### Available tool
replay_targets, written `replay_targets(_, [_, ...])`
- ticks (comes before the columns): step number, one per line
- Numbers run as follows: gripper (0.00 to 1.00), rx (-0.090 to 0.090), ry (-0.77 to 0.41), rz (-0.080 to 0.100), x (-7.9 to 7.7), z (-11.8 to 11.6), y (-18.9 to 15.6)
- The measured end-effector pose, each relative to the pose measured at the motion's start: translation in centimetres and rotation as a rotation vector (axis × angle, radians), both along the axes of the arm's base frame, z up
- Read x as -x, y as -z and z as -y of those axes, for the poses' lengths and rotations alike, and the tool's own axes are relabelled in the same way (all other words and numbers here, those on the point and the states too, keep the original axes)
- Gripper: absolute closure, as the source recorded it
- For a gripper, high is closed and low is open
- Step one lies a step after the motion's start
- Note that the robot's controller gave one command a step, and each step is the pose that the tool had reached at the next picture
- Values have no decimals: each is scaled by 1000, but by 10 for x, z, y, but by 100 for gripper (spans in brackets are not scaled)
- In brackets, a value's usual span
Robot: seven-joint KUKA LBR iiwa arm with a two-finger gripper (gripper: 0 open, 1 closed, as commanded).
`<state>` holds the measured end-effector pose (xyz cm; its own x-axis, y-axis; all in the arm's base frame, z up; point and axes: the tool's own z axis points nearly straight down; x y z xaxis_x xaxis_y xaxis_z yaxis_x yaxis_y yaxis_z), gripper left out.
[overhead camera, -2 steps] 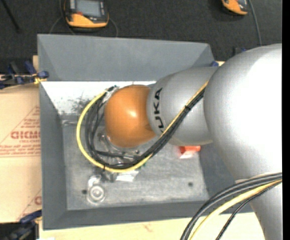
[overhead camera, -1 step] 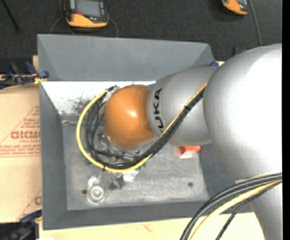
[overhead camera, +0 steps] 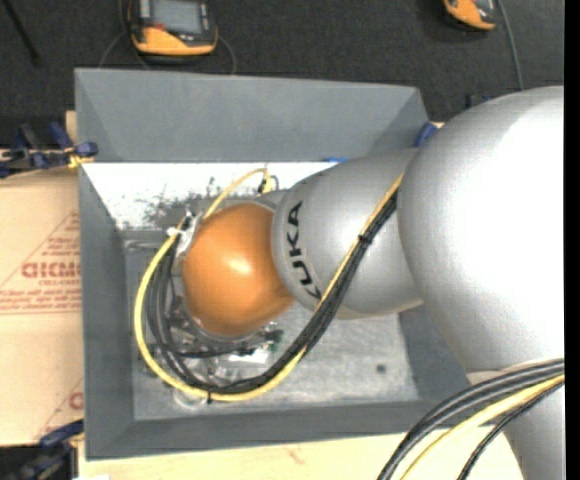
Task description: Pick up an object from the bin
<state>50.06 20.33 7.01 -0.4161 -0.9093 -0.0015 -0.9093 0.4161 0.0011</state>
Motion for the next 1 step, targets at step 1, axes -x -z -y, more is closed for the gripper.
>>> replay_targets(1, [100,-1,7,1,-1,1,-1])
